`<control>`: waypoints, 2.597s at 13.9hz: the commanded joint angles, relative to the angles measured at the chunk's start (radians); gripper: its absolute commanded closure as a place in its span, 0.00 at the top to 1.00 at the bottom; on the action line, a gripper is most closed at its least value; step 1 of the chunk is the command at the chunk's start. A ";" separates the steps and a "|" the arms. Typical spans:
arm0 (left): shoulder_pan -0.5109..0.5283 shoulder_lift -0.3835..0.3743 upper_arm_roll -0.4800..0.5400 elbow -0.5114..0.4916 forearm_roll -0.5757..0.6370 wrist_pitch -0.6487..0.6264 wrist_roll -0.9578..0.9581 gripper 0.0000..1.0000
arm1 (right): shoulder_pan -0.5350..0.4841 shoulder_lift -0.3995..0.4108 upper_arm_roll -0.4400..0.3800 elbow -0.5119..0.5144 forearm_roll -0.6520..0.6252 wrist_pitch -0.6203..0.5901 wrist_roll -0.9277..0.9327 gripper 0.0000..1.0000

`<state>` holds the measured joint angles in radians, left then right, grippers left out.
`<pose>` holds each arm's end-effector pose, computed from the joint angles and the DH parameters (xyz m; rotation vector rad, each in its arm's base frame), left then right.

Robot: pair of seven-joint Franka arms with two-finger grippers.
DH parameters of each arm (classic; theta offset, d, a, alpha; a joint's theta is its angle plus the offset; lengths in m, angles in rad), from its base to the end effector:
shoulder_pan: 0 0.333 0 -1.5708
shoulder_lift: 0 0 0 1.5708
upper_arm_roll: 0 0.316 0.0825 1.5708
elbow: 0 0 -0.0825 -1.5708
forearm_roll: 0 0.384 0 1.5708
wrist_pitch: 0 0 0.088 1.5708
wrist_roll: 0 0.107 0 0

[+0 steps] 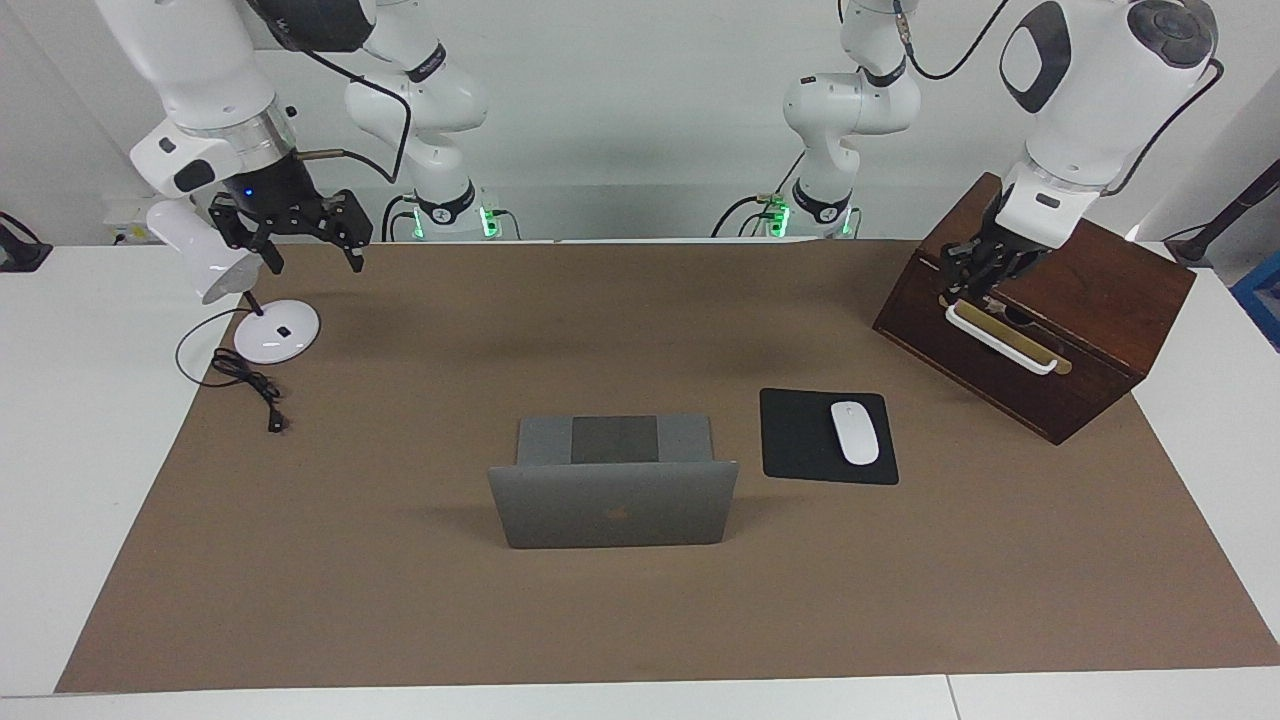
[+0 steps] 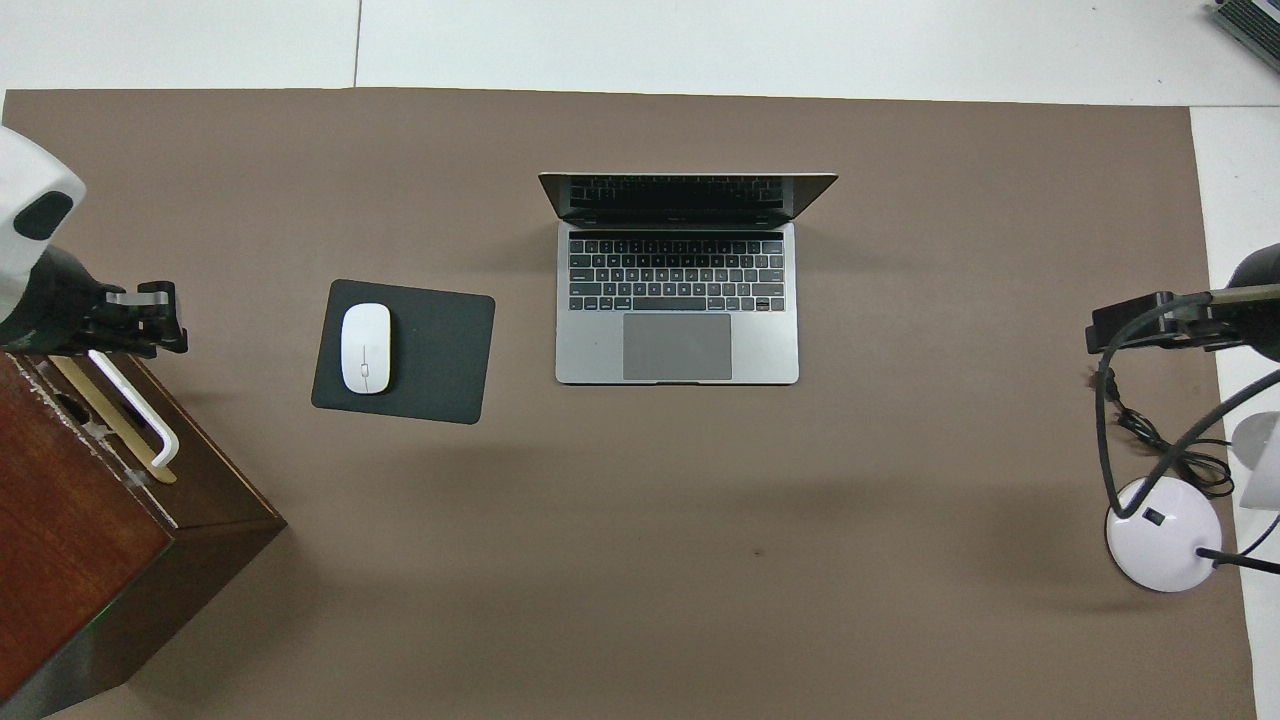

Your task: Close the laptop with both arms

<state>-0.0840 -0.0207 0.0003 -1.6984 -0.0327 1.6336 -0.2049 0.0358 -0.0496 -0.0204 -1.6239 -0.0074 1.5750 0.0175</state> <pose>0.5476 -0.0493 0.5810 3.1088 0.1929 -0.0753 0.5390 0.0072 0.6269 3.1352 -0.0032 0.0012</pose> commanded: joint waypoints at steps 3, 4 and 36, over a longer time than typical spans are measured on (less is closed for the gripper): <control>-0.007 -0.012 -0.005 -0.024 -0.010 -0.049 -0.059 0.00 | -0.008 -0.003 0.003 0.003 0.003 -0.007 -0.021 1.00; -0.007 -0.012 -0.006 -0.024 -0.010 -0.051 -0.061 0.00 | -0.007 -0.003 0.003 0.003 0.003 -0.006 -0.021 1.00; -0.214 -0.065 -0.006 -0.572 -0.794 0.929 -1.349 0.00 | 0.085 0.045 0.019 -0.020 -0.040 0.290 -0.212 0.00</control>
<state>-0.2741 -0.0718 -0.0174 -2.2268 -0.6944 2.5026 -1.5436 0.1016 -0.0235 -0.0025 -1.6349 -0.0156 1.8111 -0.1461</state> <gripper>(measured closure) 0.991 0.991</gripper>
